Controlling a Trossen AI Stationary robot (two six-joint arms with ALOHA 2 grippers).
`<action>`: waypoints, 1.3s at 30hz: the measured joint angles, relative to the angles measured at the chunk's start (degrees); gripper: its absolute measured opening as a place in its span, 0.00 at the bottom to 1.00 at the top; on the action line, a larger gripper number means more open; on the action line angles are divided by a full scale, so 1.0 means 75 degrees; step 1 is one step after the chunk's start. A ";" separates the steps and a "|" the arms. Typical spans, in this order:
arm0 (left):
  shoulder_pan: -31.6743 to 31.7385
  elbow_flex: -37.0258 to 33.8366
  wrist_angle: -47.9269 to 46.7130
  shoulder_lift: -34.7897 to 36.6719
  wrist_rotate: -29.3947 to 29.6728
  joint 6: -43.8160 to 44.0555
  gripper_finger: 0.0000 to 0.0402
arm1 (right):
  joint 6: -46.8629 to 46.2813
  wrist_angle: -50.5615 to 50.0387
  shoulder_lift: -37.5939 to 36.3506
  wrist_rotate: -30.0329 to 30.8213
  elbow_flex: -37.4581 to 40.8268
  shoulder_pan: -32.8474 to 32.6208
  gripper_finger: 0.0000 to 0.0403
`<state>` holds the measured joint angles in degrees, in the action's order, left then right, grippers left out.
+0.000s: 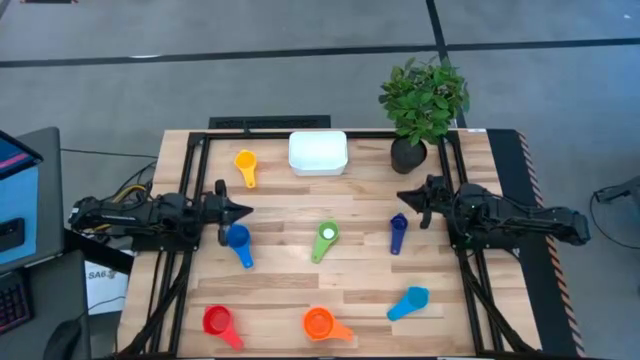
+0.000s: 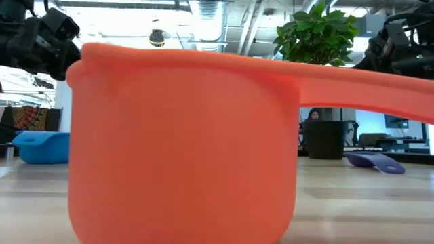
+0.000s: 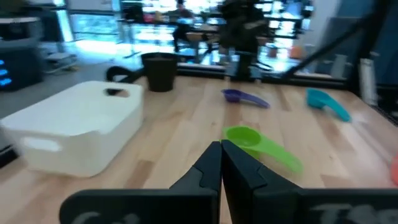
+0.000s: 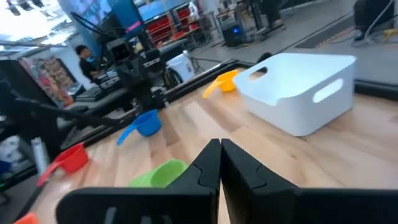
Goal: Nest measuring cups in basket
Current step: Move the orange measuring cup to the bottom right of the table
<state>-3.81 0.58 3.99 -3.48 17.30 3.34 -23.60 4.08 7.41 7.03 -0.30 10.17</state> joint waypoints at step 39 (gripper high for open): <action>0.0139 0.1066 0.1611 -0.3180 0.3405 0.1415 0.37 | -0.0012 0.2104 0.5162 0.1684 -0.1858 -0.0372 0.33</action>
<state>-2.77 8.58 16.07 -27.34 42.83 13.95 -23.69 19.86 46.13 19.66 -14.23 7.38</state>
